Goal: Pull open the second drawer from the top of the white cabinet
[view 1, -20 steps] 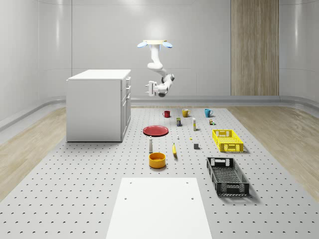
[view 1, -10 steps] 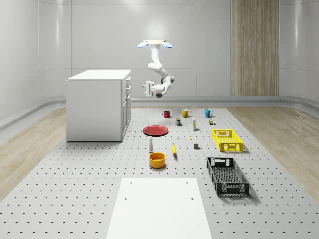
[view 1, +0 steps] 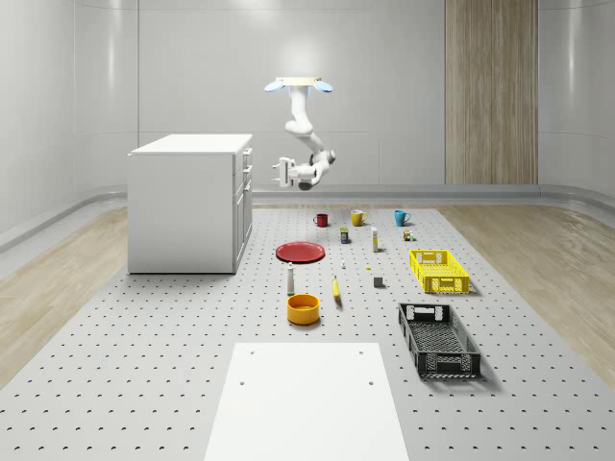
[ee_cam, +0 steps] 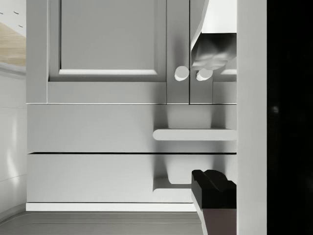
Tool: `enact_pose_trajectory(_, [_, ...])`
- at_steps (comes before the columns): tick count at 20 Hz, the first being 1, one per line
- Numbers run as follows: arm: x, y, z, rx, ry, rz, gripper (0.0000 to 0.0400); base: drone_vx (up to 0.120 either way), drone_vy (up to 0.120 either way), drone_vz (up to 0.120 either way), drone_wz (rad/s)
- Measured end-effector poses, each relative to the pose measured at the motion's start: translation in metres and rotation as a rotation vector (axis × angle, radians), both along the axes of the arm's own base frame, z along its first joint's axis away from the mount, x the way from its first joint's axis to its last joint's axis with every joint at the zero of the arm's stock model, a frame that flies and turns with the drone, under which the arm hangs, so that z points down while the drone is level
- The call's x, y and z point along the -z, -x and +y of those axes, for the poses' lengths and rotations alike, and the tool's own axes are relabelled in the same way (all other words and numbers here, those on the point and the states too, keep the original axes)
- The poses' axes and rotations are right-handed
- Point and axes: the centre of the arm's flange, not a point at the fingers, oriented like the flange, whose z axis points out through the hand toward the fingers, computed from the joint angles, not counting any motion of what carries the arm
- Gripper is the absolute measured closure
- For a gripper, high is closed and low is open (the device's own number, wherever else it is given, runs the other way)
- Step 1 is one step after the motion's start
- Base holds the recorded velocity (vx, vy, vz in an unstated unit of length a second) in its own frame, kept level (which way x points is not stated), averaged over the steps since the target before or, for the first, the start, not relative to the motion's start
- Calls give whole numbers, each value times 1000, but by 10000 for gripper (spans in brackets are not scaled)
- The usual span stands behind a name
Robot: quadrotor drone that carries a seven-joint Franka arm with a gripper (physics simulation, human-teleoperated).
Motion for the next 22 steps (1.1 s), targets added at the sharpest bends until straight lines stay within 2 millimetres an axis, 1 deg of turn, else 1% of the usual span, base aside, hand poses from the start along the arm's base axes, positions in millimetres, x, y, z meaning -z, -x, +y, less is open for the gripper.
enact_pose_trajectory(6, [0,-12,26,0,0,0,100,0,0,0,0])
enact_pose_trajectory(15, [0,-17,71,-1,0,0,100,0,0,0,0])
enact_pose_trajectory(18, [5,-17,79,-1,-1,0,100,0,0,0,0])
enact_pose_trajectory(22, [11,-18,86,-1,-1,0,100,0,0,0,0])
